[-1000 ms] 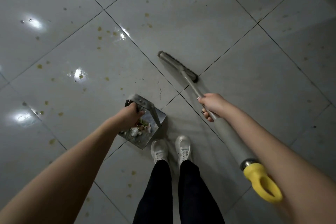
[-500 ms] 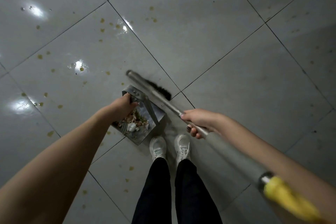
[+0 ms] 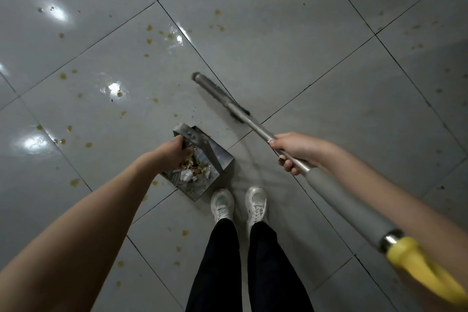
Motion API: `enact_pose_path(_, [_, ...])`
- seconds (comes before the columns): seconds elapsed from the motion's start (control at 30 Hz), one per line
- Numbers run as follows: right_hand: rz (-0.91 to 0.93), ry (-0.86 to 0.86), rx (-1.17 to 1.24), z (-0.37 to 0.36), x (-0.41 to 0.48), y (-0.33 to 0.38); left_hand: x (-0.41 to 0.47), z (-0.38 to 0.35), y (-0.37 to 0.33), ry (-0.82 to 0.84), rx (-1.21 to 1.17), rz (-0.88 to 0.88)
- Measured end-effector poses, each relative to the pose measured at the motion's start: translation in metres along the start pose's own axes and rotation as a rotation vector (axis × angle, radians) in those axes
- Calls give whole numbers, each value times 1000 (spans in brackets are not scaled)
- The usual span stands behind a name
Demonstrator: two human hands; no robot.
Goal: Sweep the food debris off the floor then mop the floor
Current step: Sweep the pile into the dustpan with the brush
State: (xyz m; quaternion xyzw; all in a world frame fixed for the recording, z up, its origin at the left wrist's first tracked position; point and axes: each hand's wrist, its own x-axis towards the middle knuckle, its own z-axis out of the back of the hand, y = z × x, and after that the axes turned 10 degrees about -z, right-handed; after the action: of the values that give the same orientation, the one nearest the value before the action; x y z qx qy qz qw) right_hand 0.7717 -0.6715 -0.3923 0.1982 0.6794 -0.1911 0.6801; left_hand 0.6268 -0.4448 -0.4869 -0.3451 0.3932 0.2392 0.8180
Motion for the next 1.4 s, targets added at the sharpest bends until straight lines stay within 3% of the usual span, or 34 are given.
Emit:
enact_pose_path(0.13, [-142,134,-19,-21,11,-5,-1,0,1,-18,10,-1])
enact_pose_path(0.3, [-280,338,68,14,-17,0,-3,-1,7,-30,-22,11])
enact_pose_path(0.6, [-58,83,-73,31,-44,31,-22,-3,19,-80,-44,48])
enact_pose_path(0.8, [124,-95,-277,1,-24,65,-34,6,29,-200,-296,127])
enact_pose_path(1.07, [135,-278,-559,-55,24,99,-32,25,53,-145,-461,155])
enact_pose_path(1.17, [53,-207,-500,-71,32,91,-31,33,68,-80,-418,162])
enact_pose_path(1.4, [-114,143,-323,-81,17,64,-21,45,72,-59,-225,145])
